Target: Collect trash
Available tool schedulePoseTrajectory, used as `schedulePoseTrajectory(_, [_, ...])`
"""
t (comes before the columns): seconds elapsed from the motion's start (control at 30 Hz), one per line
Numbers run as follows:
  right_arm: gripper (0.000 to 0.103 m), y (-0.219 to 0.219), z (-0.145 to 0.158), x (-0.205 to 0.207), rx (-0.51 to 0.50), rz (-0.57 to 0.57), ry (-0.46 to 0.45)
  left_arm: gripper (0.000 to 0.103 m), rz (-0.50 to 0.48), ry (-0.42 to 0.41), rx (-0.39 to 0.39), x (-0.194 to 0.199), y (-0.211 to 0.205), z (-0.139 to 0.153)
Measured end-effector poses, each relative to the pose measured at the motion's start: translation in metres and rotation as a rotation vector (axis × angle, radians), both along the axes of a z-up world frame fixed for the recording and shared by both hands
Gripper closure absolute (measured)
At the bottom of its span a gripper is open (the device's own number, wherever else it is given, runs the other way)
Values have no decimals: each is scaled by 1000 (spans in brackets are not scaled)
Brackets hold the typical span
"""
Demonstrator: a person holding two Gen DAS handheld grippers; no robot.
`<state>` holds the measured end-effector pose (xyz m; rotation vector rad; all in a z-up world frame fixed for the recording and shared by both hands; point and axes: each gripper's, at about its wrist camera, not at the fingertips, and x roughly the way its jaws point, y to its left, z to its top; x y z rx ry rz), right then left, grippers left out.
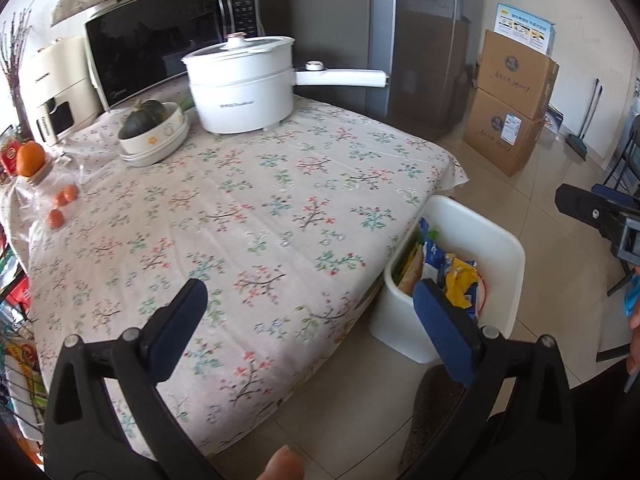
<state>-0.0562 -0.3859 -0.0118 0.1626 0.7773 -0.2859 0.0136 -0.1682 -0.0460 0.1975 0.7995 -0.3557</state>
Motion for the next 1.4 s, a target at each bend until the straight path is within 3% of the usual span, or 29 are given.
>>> schedulePoseTrajectory(0.07, [0,18,3,-5,-47,23,-14,1,36,-6,0,-5,17,4])
schedulePoseTrajectory(0.4, [0,86,9,-21,-121,120,-68,1,166,-78,-9,-32,80,18])
schedulePoseTrajectory(0.63, [0,110,16,-15,-142,160,-107,1,194,-95,-21,-34,94,21])
schedulePoseTrajectory(1.4, [0,115,14,-11,-127,170,-103,1,178,-83,-64,-37,97,23])
